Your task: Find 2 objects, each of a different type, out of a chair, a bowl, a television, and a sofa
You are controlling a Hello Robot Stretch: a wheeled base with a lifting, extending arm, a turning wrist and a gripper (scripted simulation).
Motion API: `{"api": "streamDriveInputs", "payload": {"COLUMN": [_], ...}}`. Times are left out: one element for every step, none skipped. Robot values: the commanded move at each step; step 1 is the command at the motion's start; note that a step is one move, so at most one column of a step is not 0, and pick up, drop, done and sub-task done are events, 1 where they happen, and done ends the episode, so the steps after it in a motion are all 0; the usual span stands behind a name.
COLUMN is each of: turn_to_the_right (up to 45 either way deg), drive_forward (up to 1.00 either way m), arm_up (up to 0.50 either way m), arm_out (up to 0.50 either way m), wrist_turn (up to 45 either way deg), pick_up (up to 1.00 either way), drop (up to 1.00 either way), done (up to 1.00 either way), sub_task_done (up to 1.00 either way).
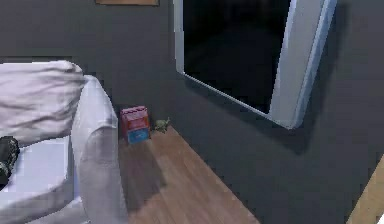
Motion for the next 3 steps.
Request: {"api": "streamDriveInputs", "payload": {"turn_to_the_right": [0.0,12.0,0.0], "drive_forward": [0.20,0.00,0.00], "arm_up": [0.00,0.00,0.00], "arm_out": [0.00,0.00,0.00], "wrist_turn": [0.0,0.0,0.0], "pick_up": [0.00,0.00,0.00], "drop": [0.00,0.00,0.00], "done": [0.00,0.00,1.00], "sub_task_done": [0.00,0.00,0.00]}}
